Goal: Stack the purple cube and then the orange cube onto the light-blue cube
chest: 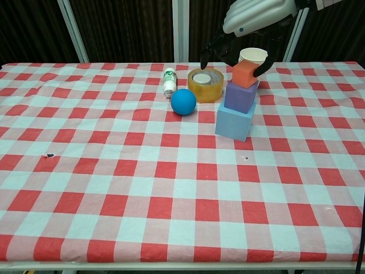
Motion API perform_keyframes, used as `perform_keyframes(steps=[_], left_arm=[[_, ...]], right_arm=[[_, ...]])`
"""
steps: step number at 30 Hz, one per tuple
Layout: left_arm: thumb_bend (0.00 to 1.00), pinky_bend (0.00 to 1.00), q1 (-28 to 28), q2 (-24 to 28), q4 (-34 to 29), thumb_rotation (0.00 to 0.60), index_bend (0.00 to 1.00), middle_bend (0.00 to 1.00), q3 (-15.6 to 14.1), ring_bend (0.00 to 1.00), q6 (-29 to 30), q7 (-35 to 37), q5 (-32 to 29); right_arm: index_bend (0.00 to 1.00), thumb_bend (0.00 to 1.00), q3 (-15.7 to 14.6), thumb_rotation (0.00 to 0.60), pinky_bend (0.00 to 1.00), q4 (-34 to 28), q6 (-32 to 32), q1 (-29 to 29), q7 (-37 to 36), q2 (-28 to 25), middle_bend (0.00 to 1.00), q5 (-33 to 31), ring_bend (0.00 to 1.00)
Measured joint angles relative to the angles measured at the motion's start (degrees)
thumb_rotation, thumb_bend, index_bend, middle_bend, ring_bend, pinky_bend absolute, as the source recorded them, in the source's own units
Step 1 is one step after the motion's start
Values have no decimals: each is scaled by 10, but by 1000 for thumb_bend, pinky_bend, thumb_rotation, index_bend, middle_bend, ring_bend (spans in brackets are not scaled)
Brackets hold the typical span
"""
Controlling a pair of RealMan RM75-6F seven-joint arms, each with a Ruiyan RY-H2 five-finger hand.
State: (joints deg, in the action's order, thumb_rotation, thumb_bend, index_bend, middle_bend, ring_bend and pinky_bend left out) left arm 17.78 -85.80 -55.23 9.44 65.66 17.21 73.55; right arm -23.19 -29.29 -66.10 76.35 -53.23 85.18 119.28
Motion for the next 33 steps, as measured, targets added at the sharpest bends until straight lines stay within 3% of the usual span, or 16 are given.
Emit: perform_keyframes(steps=[6, 15, 24, 30, 33], left_arm=[[106, 254, 0, 0, 2, 600, 173, 174, 0, 127, 1, 2, 1], [106, 254, 0, -1, 3, 600, 173, 174, 0, 127, 0, 3, 2], [106, 254, 0, 1, -6, 600, 173, 174, 0, 127, 9, -2, 7], [105, 254, -1, 7, -19, 600, 173, 174, 1, 127, 19, -6, 11], [106, 254, -1, 11, -28, 600, 173, 174, -1, 127, 25, -8, 16]], right_arm=[[170, 171, -4, 600, 336, 13, 0, 1, -6, 7, 470, -2, 256], [68, 1, -7, 600, 336, 24, -15, 3, -14, 7, 362, -4, 219], [0, 0, -4, 600, 337, 6, -48, 1, 9, -22, 303, -8, 189], [0, 13, 44, 600, 339, -54, -67, -18, 52, -67, 277, -65, 158], [7, 141, 75, 600, 341, -114, -71, -43, 83, -98, 269, -113, 147]])
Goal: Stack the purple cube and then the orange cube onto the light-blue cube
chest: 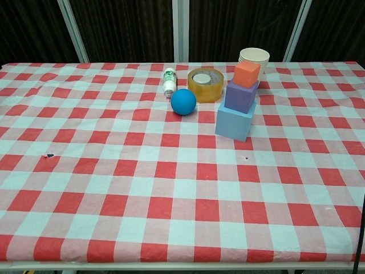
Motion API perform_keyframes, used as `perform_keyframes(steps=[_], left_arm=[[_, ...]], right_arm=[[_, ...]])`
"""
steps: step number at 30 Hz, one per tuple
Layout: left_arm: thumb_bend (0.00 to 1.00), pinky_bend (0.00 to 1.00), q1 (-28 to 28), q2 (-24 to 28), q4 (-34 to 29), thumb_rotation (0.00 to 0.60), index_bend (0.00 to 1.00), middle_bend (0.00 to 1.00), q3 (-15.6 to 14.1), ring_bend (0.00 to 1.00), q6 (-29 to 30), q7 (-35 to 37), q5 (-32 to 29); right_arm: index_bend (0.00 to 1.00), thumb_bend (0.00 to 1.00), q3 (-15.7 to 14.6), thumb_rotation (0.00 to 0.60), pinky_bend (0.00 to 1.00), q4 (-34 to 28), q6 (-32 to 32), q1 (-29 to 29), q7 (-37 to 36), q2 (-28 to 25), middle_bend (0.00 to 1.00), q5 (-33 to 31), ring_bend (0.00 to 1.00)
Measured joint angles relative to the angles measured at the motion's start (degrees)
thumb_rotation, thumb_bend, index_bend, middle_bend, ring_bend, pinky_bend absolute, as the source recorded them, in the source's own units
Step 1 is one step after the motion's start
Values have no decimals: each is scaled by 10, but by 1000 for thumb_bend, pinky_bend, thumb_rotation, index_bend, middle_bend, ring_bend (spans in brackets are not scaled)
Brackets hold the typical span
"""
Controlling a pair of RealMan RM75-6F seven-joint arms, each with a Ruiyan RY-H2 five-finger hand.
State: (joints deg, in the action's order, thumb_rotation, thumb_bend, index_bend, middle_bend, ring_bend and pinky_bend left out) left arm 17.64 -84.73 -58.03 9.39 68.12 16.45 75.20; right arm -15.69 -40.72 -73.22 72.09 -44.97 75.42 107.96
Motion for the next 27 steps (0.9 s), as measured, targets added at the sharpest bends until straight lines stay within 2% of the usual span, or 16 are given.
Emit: perform_keyframes(steps=[2, 5, 9, 13, 17, 19, 21, 27], left_arm=[[106, 254, 0, 3, -7, 600, 173, 174, -1, 127, 5, -1, 4], [106, 254, -1, 9, -18, 600, 173, 174, -2, 127, 15, -2, 11], [106, 254, -2, 15, -32, 600, 174, 174, -5, 127, 26, -5, 20], [106, 254, -3, 20, -45, 600, 177, 174, -7, 127, 41, -10, 32], [106, 254, -2, 23, -58, 600, 179, 174, -14, 127, 50, -16, 47], [106, 254, -1, 24, -63, 600, 179, 174, -17, 127, 54, -21, 55], [106, 254, 0, 26, -69, 600, 181, 174, -21, 127, 59, -28, 62], [106, 256, 1, 32, -76, 600, 193, 183, -28, 127, 71, -34, 77]], right_arm=[[13, 191, 15, 600, 337, -58, 1, -21, 24, -28, 262, -32, 135], [24, 194, 30, 600, 291, -159, 6, -60, 81, -73, 241, -81, 83], [26, 189, 44, 600, 247, -283, 4, -123, 210, -115, 197, -157, 47], [27, 188, 59, 600, 190, -390, -14, -210, 390, -132, 167, -288, 31], [27, 182, 75, 600, 148, -505, -47, -311, 525, -121, 156, -431, 19], [29, 178, 82, 600, 125, -540, -67, -367, 566, -99, 150, -484, 11], [28, 176, 86, 600, 101, -549, -80, -401, 590, -73, 138, -506, 3], [23, 176, 107, 600, 78, -536, -103, -442, 627, -8, 127, -477, 0]])
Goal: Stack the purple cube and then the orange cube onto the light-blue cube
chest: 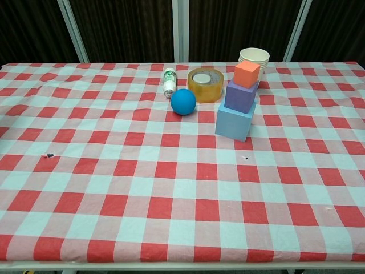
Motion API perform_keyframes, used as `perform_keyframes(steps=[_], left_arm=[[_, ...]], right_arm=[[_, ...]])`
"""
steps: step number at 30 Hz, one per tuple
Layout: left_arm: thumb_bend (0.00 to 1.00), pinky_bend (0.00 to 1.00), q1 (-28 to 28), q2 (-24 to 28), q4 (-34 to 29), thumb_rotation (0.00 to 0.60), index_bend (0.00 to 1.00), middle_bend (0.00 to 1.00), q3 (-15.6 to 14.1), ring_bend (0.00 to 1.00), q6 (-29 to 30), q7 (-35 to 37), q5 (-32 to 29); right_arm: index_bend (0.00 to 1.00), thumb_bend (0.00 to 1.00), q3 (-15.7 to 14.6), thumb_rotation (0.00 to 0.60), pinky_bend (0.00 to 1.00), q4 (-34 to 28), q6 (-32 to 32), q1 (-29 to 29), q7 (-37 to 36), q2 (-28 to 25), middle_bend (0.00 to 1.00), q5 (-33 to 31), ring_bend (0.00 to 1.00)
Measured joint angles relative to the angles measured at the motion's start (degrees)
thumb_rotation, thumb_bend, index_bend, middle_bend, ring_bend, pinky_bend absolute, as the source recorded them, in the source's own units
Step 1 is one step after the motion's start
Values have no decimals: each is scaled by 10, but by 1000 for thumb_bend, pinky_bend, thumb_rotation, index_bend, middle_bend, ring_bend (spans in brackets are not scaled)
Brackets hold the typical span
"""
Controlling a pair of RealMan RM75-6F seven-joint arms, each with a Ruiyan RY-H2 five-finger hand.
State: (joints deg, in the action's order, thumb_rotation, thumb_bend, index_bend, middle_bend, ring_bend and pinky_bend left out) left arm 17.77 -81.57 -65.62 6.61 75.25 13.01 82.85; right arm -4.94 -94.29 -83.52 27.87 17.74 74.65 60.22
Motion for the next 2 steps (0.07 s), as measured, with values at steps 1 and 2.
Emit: perform_keyframes(steps=[1, 2], left_arm=[[106, 256, 0, 0, 0, 600, 194, 184, -1, 127, 1, 1, 1], [106, 256, 0, 1, 1, 600, 195, 184, -1, 127, 1, 2, 2]], right_arm=[[23, 176, 8, 600, 77, 5, -2, -4, 4, 7, 127, 9, 0], [23, 176, 14, 600, 78, 8, -1, -6, 6, 11, 127, 12, 0]])
